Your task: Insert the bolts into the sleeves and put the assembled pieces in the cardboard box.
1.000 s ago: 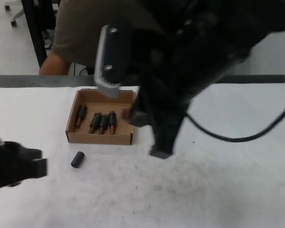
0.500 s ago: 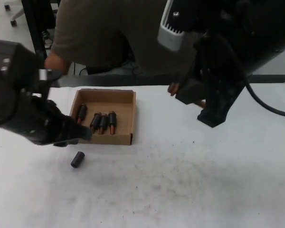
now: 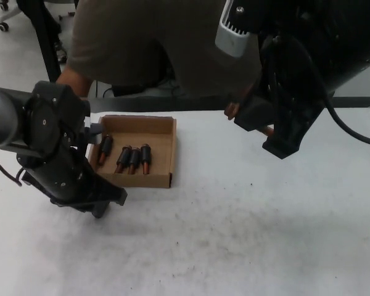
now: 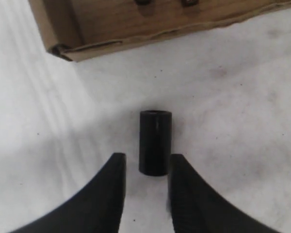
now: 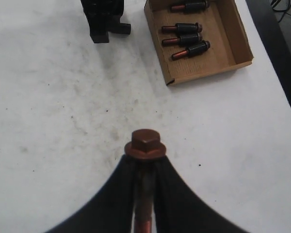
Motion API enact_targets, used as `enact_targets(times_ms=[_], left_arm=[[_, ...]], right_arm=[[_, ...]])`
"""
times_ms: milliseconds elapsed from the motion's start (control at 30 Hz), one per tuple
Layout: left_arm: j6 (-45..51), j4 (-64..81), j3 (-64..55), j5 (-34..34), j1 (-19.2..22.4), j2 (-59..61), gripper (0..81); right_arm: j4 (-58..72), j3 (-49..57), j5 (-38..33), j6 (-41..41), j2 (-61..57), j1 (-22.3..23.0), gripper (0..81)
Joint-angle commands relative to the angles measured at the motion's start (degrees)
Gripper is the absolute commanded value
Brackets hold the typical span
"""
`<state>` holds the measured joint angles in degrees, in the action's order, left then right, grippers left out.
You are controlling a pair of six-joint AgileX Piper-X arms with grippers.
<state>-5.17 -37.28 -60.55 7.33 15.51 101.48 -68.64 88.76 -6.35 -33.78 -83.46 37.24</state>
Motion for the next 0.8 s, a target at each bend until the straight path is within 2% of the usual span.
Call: enact_targets(times_ms=[0,433,767], left_arm=[[-0.75,0.45,-0.75,-0.85,0.03,-0.02,29.4],[-3.50,1.92,-0.75,0.16,0.15,-0.02,29.4],[-3.97,2.60,-0.66,-0.96,3.73,1.69,29.4]], right_arm=[[-0.07,0.44,-0.84,0.47,0.86,-0.26,0.3],[-0.07,0.44,-0.84,0.47,0.86,-0.26,0.3],[-0.07,0.44,-0.84,0.47,0.86,-0.26,0.3]])
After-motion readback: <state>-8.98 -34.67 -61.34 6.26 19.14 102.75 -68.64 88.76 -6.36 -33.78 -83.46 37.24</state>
